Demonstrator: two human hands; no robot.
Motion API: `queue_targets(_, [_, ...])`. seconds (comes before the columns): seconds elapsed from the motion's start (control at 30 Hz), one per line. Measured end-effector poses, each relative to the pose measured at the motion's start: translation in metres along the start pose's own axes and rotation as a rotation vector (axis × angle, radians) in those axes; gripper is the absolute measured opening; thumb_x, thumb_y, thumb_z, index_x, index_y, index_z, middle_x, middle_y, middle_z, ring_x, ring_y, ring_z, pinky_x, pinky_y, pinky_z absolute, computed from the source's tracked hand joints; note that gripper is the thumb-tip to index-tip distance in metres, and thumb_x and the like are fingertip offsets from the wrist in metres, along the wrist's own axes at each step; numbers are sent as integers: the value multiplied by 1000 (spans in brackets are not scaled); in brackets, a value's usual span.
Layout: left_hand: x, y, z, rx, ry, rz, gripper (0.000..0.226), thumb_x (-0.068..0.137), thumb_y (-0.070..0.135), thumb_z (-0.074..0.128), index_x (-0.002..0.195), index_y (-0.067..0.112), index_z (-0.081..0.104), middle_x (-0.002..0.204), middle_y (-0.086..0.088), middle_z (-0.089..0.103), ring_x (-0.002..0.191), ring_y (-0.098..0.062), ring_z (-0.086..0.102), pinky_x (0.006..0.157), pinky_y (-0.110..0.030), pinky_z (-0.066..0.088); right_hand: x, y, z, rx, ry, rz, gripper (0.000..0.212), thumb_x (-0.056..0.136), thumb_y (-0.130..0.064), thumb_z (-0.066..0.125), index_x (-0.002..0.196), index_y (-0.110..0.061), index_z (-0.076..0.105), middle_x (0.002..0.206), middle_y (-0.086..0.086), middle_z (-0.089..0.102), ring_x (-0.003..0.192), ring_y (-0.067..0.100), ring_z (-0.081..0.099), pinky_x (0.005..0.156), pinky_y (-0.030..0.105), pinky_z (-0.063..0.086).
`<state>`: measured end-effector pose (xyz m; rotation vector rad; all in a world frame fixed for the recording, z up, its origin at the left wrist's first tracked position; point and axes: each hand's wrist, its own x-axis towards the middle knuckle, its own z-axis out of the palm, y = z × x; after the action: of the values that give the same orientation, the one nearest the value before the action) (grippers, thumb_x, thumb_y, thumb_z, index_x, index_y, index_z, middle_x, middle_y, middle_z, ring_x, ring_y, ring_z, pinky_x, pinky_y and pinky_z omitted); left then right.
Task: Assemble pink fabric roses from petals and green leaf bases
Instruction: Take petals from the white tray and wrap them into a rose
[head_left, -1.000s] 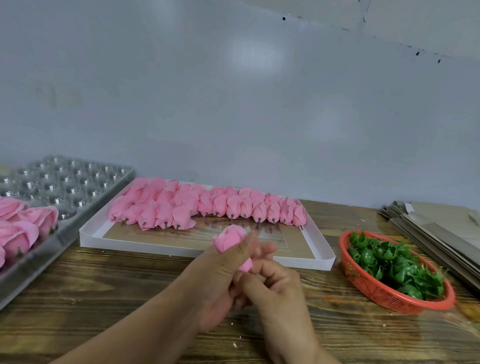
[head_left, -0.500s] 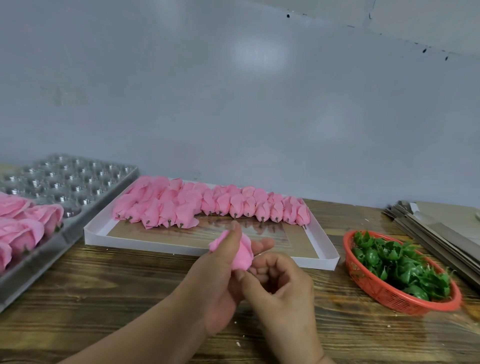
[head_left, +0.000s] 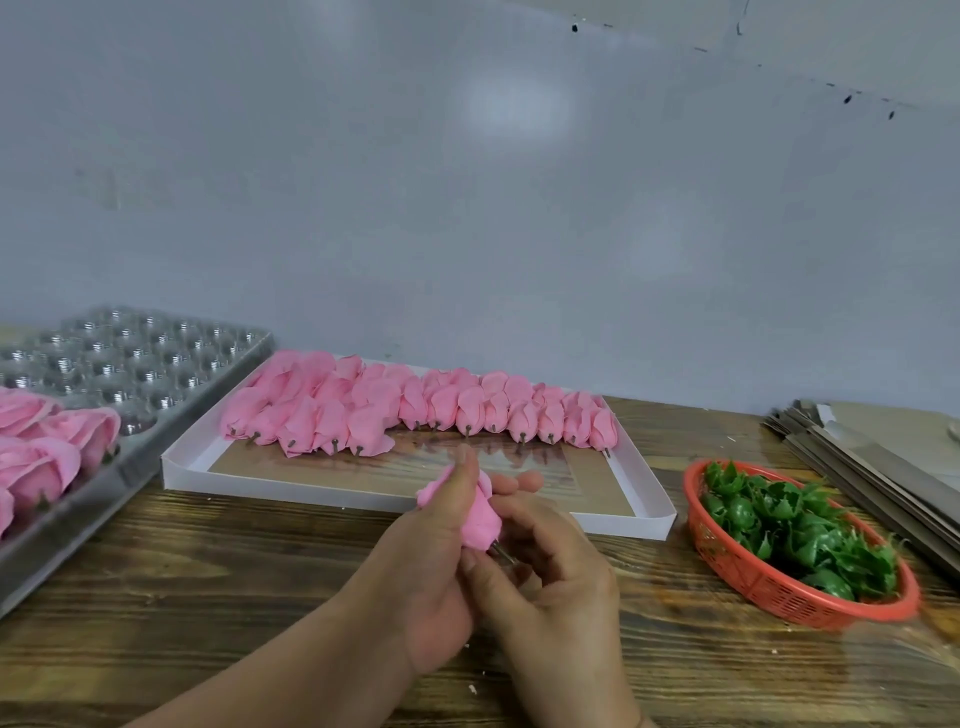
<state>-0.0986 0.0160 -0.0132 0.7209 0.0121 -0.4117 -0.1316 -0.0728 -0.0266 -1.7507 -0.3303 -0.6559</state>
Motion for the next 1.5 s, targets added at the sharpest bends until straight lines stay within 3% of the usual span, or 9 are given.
queue_targets(0.13, [0,-3,1,-18,1,-9,41,72,47,58,84,8,61,96,-10,74,74,-24,72,71,-41,59,0,4,0,-53,51,14,29,62,-12,75,84,-27,64,99,-17,69,83,12,66,67,27,54])
queue_targets(0.27, [-3,-3,2,14,-49,10,45,65,51,61,67,10,77,87,-14,73,76,-28,71,70,-40,61,4,5,-2,167,51,241,32,62,10,78,77,-15,64,78,8,72,64,19,62,62,28,54])
queue_targets(0.53, [-1,-5,-2,72,-19,39,48,61,53,64,77,9,78,89,-16,71,82,-27,70,77,-40,58,1,3,-1,-142,78,58,20,57,-19,72,69,-30,62,66,-2,62,59,13,58,54,33,51])
queue_targets(0.67, [-3,-1,-2,90,-41,4,63,56,48,72,98,1,72,95,-21,69,86,-30,69,78,-39,59,7,3,-2,129,24,217,18,55,-14,71,72,-14,65,49,1,53,47,9,45,48,23,41])
queue_targets(0.77, [-4,0,-2,99,-35,18,64,57,47,72,102,1,71,97,-22,69,86,-31,69,81,-40,58,7,1,-3,186,-12,241,19,57,-11,72,74,-10,64,51,1,53,47,9,44,48,21,40])
queue_targets(0.9, [-6,-3,0,88,-34,41,39,66,49,61,68,14,78,94,-13,74,85,-25,72,87,-43,54,2,2,0,-39,15,79,18,62,-16,75,77,-19,65,70,3,64,60,17,57,53,35,48])
queue_targets(0.97, [-5,-3,0,72,-30,13,46,63,48,65,82,7,78,95,-16,72,87,-27,71,85,-42,54,3,1,0,-59,31,78,15,60,-18,73,73,-20,65,67,3,62,57,14,54,50,32,45])
queue_targets(1.33, [-5,4,-4,148,-76,-65,44,59,33,75,90,3,76,103,-17,56,82,-23,49,55,-23,41,13,-2,-10,580,-146,521,22,55,0,71,70,-1,55,54,15,60,43,16,53,44,21,45])
queue_targets(1.5, [-4,3,1,-4,-9,-57,64,58,33,74,107,-7,61,97,-13,71,82,-26,71,74,-40,57,6,3,-7,60,-86,201,25,58,-14,76,77,-18,60,68,6,62,60,16,56,58,33,51])
